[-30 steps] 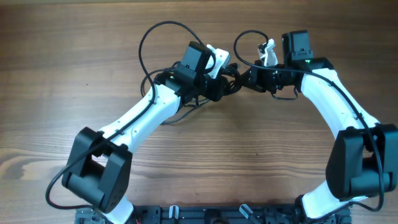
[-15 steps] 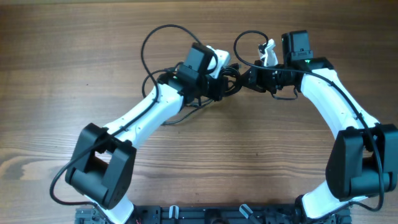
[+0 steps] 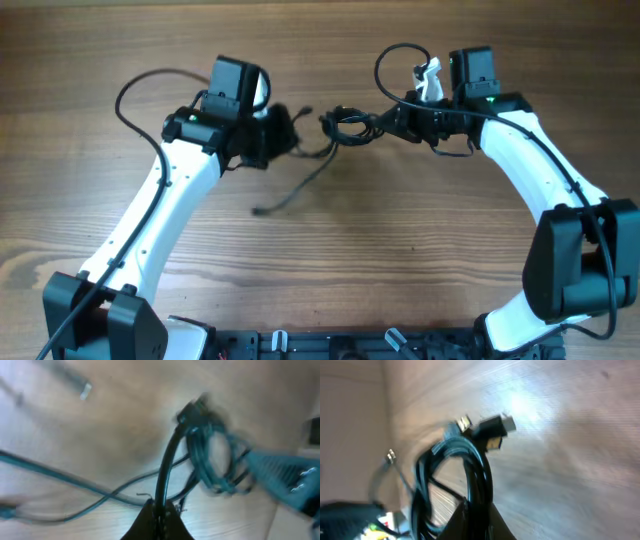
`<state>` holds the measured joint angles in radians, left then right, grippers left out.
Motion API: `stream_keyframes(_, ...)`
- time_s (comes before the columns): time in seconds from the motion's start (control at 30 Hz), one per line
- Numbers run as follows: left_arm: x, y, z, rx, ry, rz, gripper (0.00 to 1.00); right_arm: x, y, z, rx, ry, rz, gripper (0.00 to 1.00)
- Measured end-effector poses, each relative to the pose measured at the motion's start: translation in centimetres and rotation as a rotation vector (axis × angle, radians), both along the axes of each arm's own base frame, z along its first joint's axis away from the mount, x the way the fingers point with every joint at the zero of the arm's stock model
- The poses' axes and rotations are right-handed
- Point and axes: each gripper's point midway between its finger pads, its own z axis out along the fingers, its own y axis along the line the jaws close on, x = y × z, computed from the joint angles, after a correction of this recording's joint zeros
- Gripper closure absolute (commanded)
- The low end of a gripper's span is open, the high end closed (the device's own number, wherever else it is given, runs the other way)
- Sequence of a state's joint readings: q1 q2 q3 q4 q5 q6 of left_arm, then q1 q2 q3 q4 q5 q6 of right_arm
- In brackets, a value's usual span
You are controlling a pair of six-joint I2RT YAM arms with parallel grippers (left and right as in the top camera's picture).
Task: Untangle cables
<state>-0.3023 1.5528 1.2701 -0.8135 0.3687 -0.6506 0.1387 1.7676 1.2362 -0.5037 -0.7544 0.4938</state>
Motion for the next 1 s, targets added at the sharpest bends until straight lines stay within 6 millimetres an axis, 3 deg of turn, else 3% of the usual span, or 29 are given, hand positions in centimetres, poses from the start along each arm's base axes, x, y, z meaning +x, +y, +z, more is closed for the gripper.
stream_keyframes(0.07,-1.9,0.4,-0.7,0.003,0.093,0.003,0.91,0.2,0.5,0.5,0.03,-0.008,0.005,0.96)
stream_keyframes(0.17,-3.0,0.0,-0.6,-0.042,0.148,-0.018,0.84,0.6,0.5,0.8,0.042,-0.025,-0.004,0.96)
stream_keyframes(0.27,-3.3,-0.8,0.5,-0.159,0.161,-0.065,0.6,1.2,0.1,1.0,0.043,-0.039,-0.022,0.96)
stream_keyframes(0.4,-2.7,0.1,1.5,-0.222,0.111,-0.117,0.67,1.9,0.2,1.7,0.06,-0.085,-0.02,0.96)
stream_keyframes(0.5,-1.6,1.8,1.0,-0.149,0.06,-0.098,0.55,2.6,0.7,2.8,0.097,-0.144,0.0,0.96)
stream_keyframes(0.57,0.5,2.7,1.1,-0.1,-0.039,-0.079,0.48,3.0,1.4,4.3,0.145,-0.222,0.047,0.96)
stream_keyframes(0.77,5.7,2.5,4.3,-0.128,-0.286,-0.032,0.33,1.1,3.2,7.2,0.285,-0.348,0.244,0.96)
stream_keyframes(0.87,7.1,1.9,6.0,-0.172,-0.366,-0.027,0.34,-0.3,3.7,8.1,0.345,-0.37,0.322,0.96)
stream_keyframes(1.0,6.6,0.8,6.2,-0.186,-0.371,-0.072,0.4,-1.2,3.9,8.1,0.366,-0.346,0.351,0.96)
